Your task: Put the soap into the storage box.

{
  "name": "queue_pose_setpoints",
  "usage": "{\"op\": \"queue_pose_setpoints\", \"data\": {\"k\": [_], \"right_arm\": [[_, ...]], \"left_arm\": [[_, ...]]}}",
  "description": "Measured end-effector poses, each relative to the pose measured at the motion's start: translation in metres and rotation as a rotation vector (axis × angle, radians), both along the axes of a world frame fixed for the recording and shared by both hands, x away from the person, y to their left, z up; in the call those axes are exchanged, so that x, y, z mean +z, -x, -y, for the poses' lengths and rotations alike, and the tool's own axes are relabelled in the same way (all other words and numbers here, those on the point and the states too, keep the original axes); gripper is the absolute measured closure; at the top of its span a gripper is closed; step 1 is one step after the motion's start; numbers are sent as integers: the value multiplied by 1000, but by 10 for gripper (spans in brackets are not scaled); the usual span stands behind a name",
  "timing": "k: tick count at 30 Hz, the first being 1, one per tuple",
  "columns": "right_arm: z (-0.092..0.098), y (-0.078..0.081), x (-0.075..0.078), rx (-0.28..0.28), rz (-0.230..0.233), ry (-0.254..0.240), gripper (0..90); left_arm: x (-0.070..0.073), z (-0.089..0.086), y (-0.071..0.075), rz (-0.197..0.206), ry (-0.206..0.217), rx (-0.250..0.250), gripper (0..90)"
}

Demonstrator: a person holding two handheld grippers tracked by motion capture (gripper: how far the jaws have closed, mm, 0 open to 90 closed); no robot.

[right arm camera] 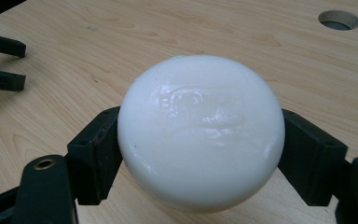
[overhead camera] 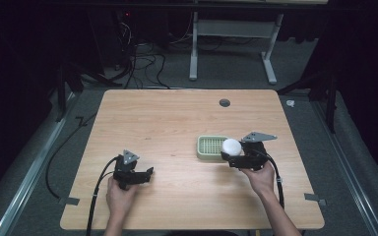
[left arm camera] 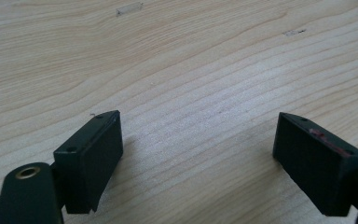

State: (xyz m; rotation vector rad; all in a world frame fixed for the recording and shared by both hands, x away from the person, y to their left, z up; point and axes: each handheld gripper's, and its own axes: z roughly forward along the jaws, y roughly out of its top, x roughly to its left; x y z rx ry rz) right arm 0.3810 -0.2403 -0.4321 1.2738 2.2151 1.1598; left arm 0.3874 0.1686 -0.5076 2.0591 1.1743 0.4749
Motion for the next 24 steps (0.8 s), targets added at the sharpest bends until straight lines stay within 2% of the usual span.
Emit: {"op": "queue_pose_setpoints", "data": {"k": [9, 12, 16, 24], "right_arm": [[-5, -9, 3, 13, -3, 4, 234], [-6, -13, 2, 11, -4, -10, 234], [-7, -17, 3, 6, -15, -9, 234], [-10, -28, 5, 3, -9, -4, 234]], "left_arm": [[0, 0, 0, 0, 0, 0, 164], [0, 0, 0, 0, 0, 0, 164], [0, 0, 0, 0, 0, 0, 164], [0, 0, 0, 0, 0, 0, 164]]}}
